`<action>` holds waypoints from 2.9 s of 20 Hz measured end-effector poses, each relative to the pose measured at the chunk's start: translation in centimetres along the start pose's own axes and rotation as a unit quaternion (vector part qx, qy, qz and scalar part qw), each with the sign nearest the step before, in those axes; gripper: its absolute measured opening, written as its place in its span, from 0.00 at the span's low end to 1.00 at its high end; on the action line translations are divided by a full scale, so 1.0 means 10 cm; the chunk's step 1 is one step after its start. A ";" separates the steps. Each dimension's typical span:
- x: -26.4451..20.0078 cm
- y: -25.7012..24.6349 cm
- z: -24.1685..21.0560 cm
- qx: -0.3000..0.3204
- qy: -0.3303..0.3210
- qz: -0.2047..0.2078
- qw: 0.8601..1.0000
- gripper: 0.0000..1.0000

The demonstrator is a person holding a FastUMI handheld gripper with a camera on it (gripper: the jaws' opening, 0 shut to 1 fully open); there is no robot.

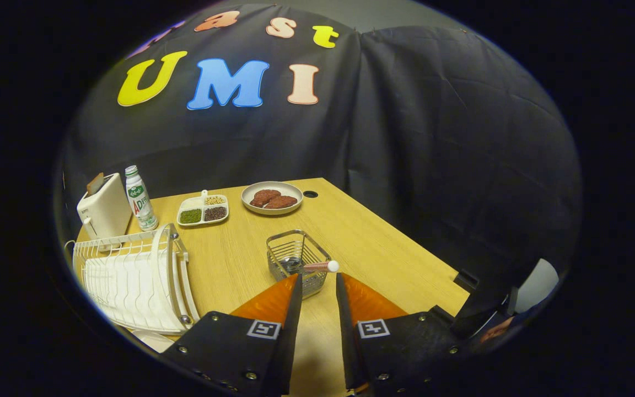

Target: Take the plate from the dish rack, then take the spoon from the basket and place it into the plate.

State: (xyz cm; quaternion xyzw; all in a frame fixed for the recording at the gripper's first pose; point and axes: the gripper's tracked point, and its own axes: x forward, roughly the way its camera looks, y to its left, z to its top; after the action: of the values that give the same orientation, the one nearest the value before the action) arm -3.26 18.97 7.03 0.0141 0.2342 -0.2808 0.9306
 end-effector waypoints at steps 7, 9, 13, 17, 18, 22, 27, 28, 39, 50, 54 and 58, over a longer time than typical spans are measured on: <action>0.39 -0.05 0.01 0.004 0.007 0.048 0.999 0.37; 0.49 -0.04 -0.01 -0.001 0.010 0.056 0.998 0.36; 0.64 0.03 -0.01 -0.007 0.015 0.073 0.997 0.36; 0.64 0.07 -0.03 -0.013 0.017 0.086 0.996 0.25; 0.60 0.11 0.00 -0.012 0.014 0.095 0.995 0.21; 0.57 0.26 0.04 -0.039 0.007 0.111 0.993 0.10; 0.47 0.30 0.17 -0.050 -0.009 0.113 0.992 0.02; 0.45 0.26 0.21 -0.052 -0.013 0.108 0.993 0.02; -0.15 0.35 0.66 -0.072 -0.068 0.111 0.989 0.02; -1.33 1.41 0.70 -0.115 -0.127 0.253 0.952 0.02; -1.78 1.73 0.40 -0.127 -0.120 0.307 0.936 0.02; -2.17 1.91 0.02 -0.136 -0.100 0.352 0.921 0.02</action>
State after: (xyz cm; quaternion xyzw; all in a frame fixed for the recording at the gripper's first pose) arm -8.91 46.18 14.85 -0.0598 0.1556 0.0993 0.9810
